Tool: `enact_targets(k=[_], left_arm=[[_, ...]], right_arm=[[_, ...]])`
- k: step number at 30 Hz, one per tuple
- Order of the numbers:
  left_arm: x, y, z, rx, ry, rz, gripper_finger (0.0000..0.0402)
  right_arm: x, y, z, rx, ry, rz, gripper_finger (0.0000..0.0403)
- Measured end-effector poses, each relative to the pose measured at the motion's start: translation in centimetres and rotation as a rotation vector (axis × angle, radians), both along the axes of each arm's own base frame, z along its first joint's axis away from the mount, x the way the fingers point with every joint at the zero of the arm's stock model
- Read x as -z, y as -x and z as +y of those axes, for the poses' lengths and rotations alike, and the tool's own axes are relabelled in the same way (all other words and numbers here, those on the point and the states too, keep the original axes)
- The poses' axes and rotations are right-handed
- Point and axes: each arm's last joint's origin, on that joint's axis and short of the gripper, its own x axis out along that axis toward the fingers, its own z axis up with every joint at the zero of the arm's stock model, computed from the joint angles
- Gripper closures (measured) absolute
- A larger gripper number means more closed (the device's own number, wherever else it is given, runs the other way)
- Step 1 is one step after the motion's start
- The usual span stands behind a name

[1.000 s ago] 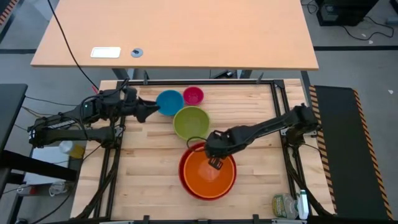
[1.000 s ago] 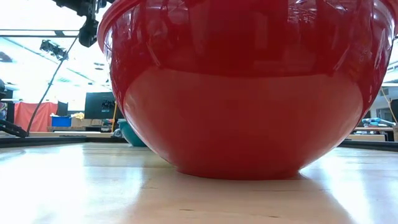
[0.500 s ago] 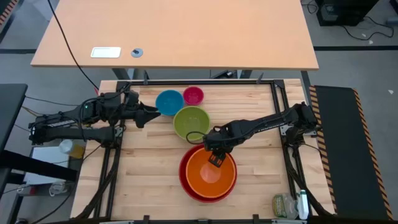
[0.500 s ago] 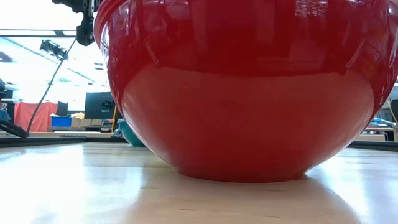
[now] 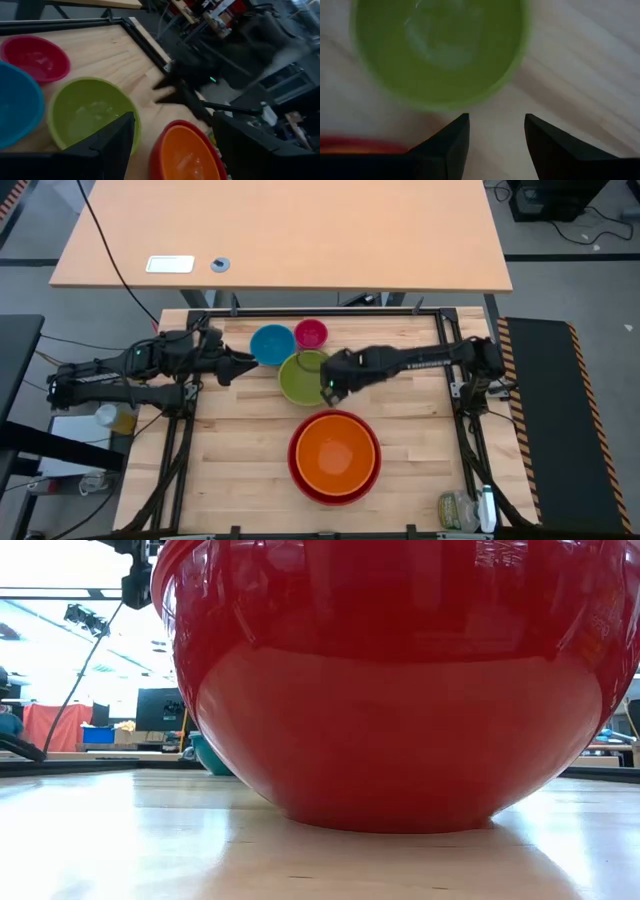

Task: Nest bowls inside each other by size order
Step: Stack the green bowl on top of the orange bowl

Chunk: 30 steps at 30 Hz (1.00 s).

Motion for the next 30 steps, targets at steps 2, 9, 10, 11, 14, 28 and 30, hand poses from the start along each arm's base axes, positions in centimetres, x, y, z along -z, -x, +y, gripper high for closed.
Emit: enact_targets(k=[2,9,10,11,14,28,30], left_arm=[[-0.1,0.0,-0.1,0.006,0.010,-0.014,0.0131],[-0.3,-0.1,-0.2,-0.007,0.031,-0.039,0.0131],[-0.3,-0.1,-0.2,-0.006,0.031,-0.038,0.0131],[-0.3,-0.1,-0.2,-0.006,0.031,-0.038,0.0131],[-0.3,-0.1,-0.2,-0.010,0.030,-0.039,0.0131],[-0.3,-0.1,-0.2,-0.022,0.028,-0.038,0.0131],[-0.3,-0.1,-0.2,-0.023,0.029,-0.036,0.0131]], right_arm=[[0.1,-0.1,-1.6,0.036,-0.008,-0.031,0.0208],[2.9,0.1,-6.3,0.111,-0.038,-0.073,0.0201],[3.2,0.2,-6.9,0.120,-0.040,-0.071,0.0198],[3.5,0.3,-7.4,0.129,-0.045,-0.077,0.0194],[4.1,0.4,-8.8,0.131,-0.077,-0.115,0.0180],[8.4,1.1,-9.1,0.081,-0.093,-0.166,0.0195],[8.9,1.4,-8.9,0.079,-0.098,-0.144,0.0204]])
